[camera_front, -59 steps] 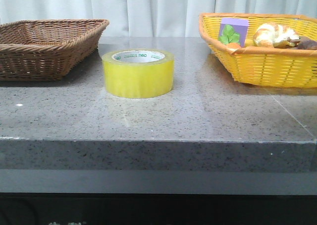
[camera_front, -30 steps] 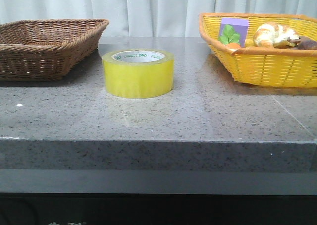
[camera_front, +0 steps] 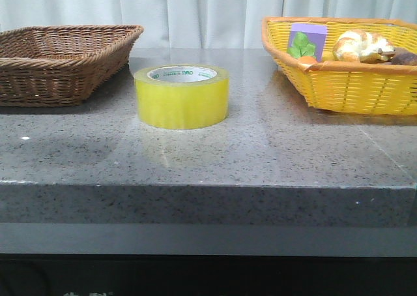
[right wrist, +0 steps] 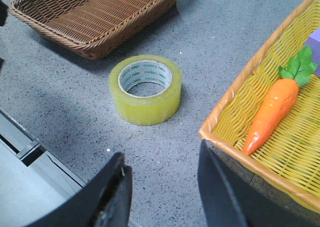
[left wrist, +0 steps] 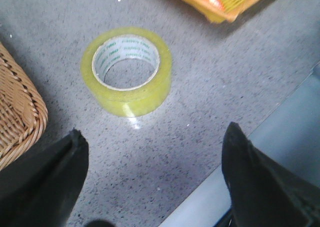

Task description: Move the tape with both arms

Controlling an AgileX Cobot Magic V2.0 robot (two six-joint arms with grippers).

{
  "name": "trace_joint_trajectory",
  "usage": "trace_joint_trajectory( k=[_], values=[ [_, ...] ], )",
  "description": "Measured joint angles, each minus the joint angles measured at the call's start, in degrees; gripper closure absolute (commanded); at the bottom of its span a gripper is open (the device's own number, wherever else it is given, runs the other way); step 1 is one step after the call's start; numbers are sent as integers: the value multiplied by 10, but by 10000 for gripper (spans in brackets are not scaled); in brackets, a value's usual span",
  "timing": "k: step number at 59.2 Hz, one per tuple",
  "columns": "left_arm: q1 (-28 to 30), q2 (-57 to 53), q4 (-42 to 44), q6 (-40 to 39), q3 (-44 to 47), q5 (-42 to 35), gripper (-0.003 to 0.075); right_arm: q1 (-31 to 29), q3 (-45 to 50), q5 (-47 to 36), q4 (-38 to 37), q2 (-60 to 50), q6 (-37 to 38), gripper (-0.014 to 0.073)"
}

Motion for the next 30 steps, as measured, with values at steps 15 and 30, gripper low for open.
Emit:
trace_joint_trajectory(
  k=[15,30],
  values=[
    [0,125,3,54,-117,79,171,0,0,0,0,0,1,246],
    [0,247,2,101,-224,119,163,0,0,0,0,0,1,246]
  ],
)
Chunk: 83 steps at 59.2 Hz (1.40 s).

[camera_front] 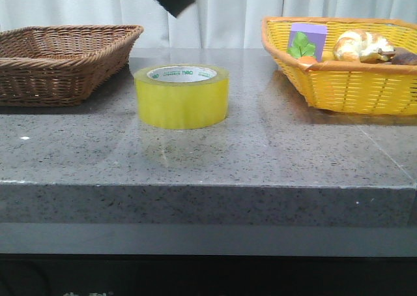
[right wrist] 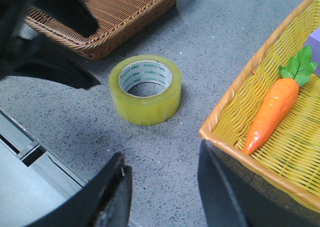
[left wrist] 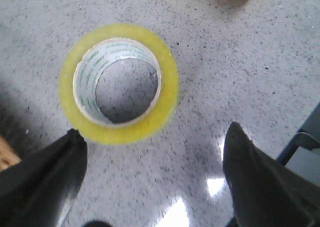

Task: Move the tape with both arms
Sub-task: 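Lower the left gripper onto the tape roll rim and grasp it, then carry the tape roll with the left gripper over the brown basket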

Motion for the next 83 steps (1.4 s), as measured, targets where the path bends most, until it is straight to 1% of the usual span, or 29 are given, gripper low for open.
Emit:
trace_joint_trajectory(
  k=[7,19,39,43,46,53,56,60,61,63,68,83],
  values=[
    [0,56,-3,11,-42,17,165,0,0,0,0,0,0,246],
    [0,131,-9,15,-85,24,167,0,0,0,0,0,0,246],
    [0,209,-21,16,-93,24,167,0,0,0,0,0,-1,246],
    [0,218,-21,16,-93,24,178,0,0,0,0,0,-1,246],
    [0,220,-22,16,-95,22,211,0,0,0,0,0,-1,246],
    [0,222,-24,16,-97,21,365,0,0,0,0,0,-1,246],
    [0,222,-24,16,-98,21,456,0,0,0,0,0,-1,246],
    [-1,223,-24,16,-100,19,531,0,0,0,0,0,-1,246],
    [-1,223,-24,16,-101,18,561,0,0,0,0,0,-1,246],
    [-1,224,-23,17,-104,18,585,0,0,0,0,0,-1,246],
    [-1,226,-24,16,-109,25,615,0,0,0,0,0,-1,246],
    [-1,227,-26,17,-160,64,615,0,0,0,0,0,-1,246]
  ],
)
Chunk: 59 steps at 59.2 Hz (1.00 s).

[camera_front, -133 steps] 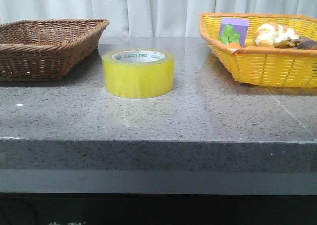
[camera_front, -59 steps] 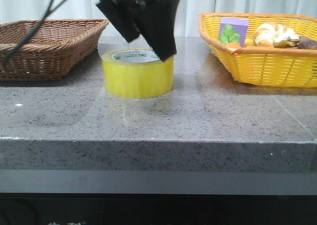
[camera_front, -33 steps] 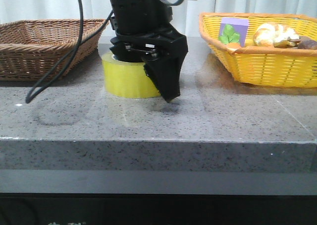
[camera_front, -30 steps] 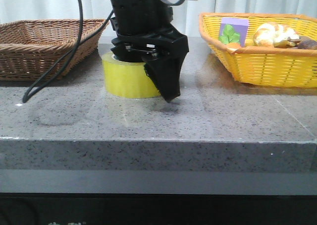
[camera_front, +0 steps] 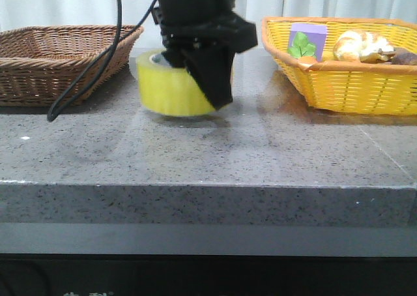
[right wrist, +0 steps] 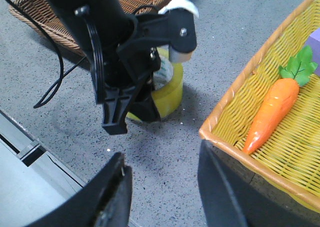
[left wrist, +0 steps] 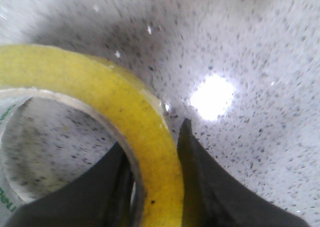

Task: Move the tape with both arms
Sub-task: 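Carry the tape roll with the left gripper over the brown basket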

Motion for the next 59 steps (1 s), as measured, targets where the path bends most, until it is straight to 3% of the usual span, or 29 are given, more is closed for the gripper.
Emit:
trace_joint_trajectory(
  k=[26,59],
  values=[
    [26,-31,3,-11,-94,48,615,0,0,0,0,0,2,246],
    [212,-88,6,-15,-99,56,616,0,0,0,0,0,2,246]
  ],
)
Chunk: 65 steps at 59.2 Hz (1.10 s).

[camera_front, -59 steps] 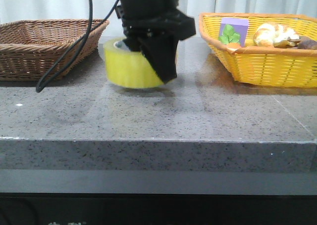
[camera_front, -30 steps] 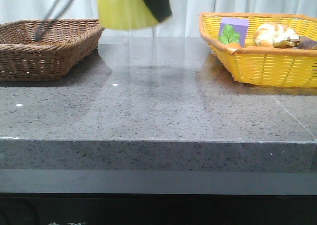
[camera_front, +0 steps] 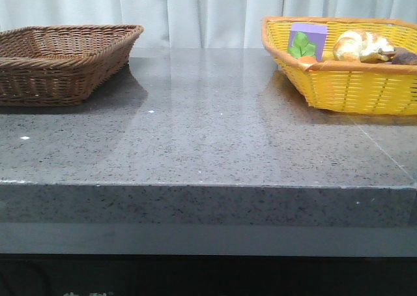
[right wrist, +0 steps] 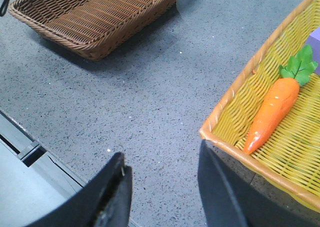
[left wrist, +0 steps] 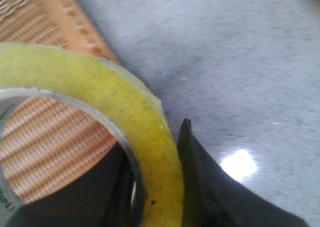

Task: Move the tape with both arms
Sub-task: 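Carry the tape roll with the left gripper over the brown basket, then lower the tape roll into the brown basket and release it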

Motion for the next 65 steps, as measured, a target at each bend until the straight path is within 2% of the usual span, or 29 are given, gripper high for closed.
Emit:
trace_joint_trajectory(
  k=[17,33,38,45,50,53,65],
  values=[
    [75,37,4,0,0,0,616,0,0,0,0,0,0,246],
    [91,105,4,0,0,-7,603,0,0,0,0,0,0,246],
    [91,120,4,0,0,-16,534,0,0,0,0,0,0,246],
    [91,132,4,0,0,-26,352,0,0,0,0,0,0,246],
    [91,133,0,0,0,-37,266,0,0,0,0,0,0,246],
    [92,133,0,0,-2,-43,246,0,0,0,0,0,0,246],
    [92,133,0,0,-1,-41,246,0,0,0,0,0,0,246]
  ],
)
